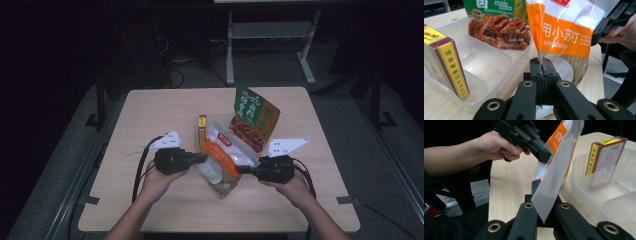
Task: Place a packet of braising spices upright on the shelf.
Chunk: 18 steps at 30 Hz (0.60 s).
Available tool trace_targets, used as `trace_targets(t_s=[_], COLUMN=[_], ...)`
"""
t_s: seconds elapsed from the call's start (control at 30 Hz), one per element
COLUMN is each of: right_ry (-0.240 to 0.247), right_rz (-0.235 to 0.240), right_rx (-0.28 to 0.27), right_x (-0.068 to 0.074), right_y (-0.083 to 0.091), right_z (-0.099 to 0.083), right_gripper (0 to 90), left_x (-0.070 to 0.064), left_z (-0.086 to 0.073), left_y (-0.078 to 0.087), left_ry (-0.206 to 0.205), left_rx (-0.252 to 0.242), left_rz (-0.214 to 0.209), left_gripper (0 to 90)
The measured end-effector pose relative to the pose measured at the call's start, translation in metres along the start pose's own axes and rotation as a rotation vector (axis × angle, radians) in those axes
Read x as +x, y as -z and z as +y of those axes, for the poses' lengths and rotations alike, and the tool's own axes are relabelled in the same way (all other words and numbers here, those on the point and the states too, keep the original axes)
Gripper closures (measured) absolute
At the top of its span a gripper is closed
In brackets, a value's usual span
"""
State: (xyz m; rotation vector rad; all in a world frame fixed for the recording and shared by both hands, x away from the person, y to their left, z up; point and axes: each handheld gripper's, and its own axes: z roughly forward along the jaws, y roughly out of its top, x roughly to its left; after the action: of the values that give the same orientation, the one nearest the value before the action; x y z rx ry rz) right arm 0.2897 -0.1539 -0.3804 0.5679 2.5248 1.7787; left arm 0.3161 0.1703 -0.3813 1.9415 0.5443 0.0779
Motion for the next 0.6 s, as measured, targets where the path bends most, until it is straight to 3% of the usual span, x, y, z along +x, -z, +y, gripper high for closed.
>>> trace_targets(t_s=[0.07,0.17,0.27,0.33,0.37,0.5,0.6], right_ry=[0.006,0.024,0.044,0.047,0.043,0.045,0.059], right_rz=[0.003,0.006,0.000,0.000,0.002,-0.003,-0.016], right_rx=[0.002,0.012,0.041,0.042,0.050,0.045,0.028], right_x=[0.001,0.004,0.007,0.006,0.006,0.007,0.006], right_y=[0.001,0.001,-0.002,-0.002,-0.002,0.003,0.009], right_z=[0.001,0.002,0.002,0.001,0.001,0.003,0.006], right_gripper=[90.0,90.0,90.0,90.0,90.0,90.0,90.0], left_x=[0.000,0.002,0.005,0.005,0.005,0.005,0.004], left_z=[0.000,0.000,0.002,0.002,0.000,-0.010,-0.029], left_y=[0.000,0.002,0.016,0.022,0.028,0.036,0.041], left_ry=[-0.002,0.000,0.008,0.000,0.003,0.000,0.013], left_rx=[0.002,0.003,-0.013,-0.006,0.004,0.025,0.076], left_rz=[0.001,0.008,0.010,0.015,0.021,0.036,0.050], left_gripper=[86.9,74.0,60.9,58.2,52.7,44.8,38.9])
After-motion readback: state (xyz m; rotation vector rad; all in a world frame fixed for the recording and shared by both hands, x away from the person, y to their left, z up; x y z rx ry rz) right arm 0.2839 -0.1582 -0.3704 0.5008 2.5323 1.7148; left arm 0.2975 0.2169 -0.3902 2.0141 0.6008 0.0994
